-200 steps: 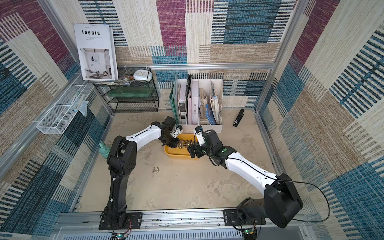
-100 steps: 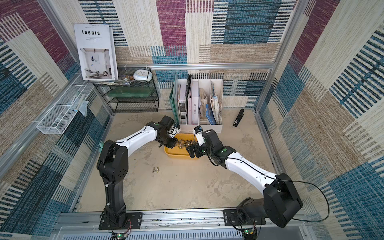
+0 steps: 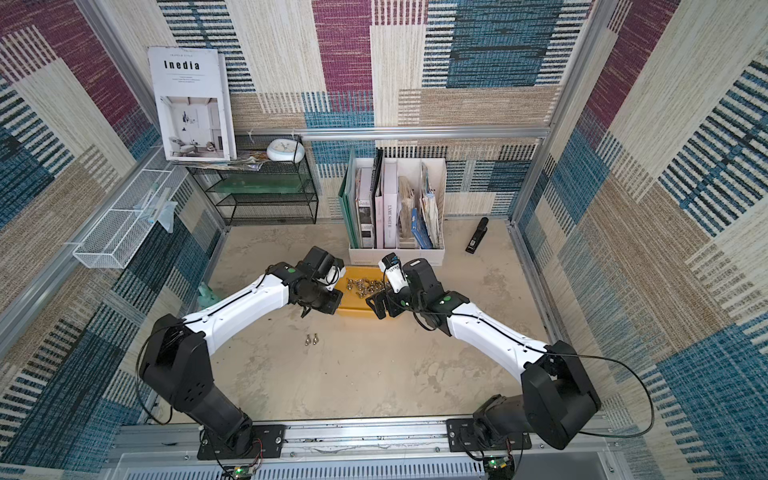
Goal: Take out the wing nut from the storage box
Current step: Place the wing nut at the center of the board.
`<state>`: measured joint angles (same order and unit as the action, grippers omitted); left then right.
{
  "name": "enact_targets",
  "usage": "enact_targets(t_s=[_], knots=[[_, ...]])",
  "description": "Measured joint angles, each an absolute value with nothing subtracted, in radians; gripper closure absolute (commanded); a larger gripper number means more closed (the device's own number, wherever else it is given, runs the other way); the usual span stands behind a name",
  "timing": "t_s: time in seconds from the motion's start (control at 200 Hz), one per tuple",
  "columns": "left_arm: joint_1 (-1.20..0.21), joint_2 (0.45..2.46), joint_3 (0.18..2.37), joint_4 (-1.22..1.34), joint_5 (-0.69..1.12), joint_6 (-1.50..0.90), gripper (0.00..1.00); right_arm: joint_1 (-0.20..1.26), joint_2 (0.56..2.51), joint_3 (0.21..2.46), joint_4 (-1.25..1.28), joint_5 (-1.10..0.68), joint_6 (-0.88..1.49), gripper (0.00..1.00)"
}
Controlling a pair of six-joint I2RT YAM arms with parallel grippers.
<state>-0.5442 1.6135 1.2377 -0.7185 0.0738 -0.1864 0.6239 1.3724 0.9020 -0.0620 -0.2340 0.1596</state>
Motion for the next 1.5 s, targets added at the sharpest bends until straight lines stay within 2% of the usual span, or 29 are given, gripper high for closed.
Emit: enact_targets(t_s=[0.22,0.576,1.097,1.397,1.502], knots=[[-0.574,1.459,1.033,-0.672,0.047,-0.329,1.00,0.645,1.371,0.892,-0.046,-0.286,0.160,0.01],[-0.614,1.394,0.830,-0.594,-0.001,-0.484,0.99,0.691,1.359,0.870,-0.040,-0.316,0.173,0.01],[-0.641,1.489,0.822,-0.543,-0.031,-0.550,0.98,0.709,1.340,0.866,-0.059,-0.300,0.179,0.01],[-0.641,1.515,0.817,-0.538,-0.046,-0.549,0.90,0.710,1.342,0.866,-0.062,-0.308,0.178,0.01],[-0.641,1.518,0.817,-0.532,-0.049,-0.546,0.78,0.710,1.343,0.867,-0.062,-0.312,0.175,0.01]])
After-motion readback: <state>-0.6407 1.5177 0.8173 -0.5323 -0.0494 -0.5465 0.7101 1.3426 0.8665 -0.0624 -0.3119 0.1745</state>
